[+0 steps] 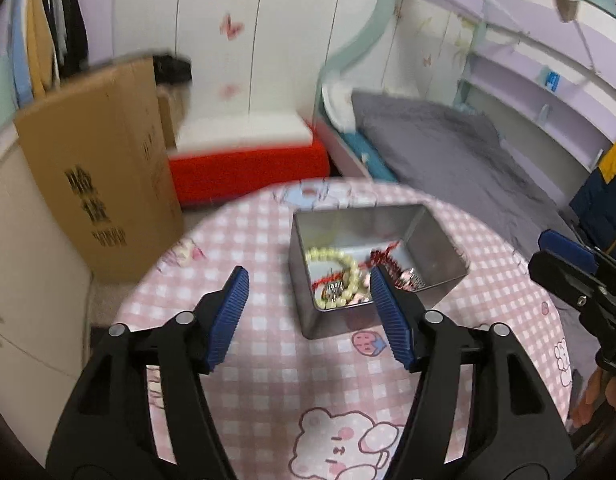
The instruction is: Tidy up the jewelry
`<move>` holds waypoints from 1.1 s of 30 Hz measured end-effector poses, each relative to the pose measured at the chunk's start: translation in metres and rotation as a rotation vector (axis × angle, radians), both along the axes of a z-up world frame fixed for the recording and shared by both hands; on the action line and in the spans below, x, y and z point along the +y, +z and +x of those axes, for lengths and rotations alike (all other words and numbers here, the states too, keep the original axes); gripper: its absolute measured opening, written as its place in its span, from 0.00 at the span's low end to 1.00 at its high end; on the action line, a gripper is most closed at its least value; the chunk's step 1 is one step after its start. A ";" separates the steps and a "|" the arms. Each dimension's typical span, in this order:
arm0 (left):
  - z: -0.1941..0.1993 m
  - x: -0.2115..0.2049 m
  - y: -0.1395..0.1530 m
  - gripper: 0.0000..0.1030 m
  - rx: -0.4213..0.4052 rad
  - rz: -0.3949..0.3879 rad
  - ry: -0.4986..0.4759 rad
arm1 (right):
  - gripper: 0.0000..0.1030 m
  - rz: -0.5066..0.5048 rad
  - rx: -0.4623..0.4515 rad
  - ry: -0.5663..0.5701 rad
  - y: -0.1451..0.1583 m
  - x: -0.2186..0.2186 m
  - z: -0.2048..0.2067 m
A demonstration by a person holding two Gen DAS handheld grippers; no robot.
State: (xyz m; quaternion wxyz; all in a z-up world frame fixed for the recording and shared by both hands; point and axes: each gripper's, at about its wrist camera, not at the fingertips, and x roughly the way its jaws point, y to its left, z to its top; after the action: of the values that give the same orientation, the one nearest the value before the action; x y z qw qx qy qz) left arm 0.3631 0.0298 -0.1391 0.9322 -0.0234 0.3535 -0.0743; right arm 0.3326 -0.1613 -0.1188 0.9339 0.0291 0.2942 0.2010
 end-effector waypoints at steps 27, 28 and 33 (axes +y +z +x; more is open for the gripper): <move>-0.216 -0.012 0.108 0.92 -0.343 0.073 0.112 | 0.91 -0.047 -0.301 -0.103 0.072 0.009 -0.184; -0.222 -0.013 0.111 0.92 -0.355 0.075 0.115 | 0.91 -0.051 -0.316 -0.101 0.075 0.011 -0.190; -0.248 -0.015 0.121 0.93 -0.422 0.065 0.138 | 0.91 -0.060 -0.361 -0.094 0.080 0.013 -0.208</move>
State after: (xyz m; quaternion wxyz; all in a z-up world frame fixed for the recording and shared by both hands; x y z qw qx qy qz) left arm 0.1149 0.0149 -0.0176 0.9886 -0.0015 0.1504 -0.0022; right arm 0.1242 -0.1479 -0.0386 0.9804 -0.0217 0.1259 0.1503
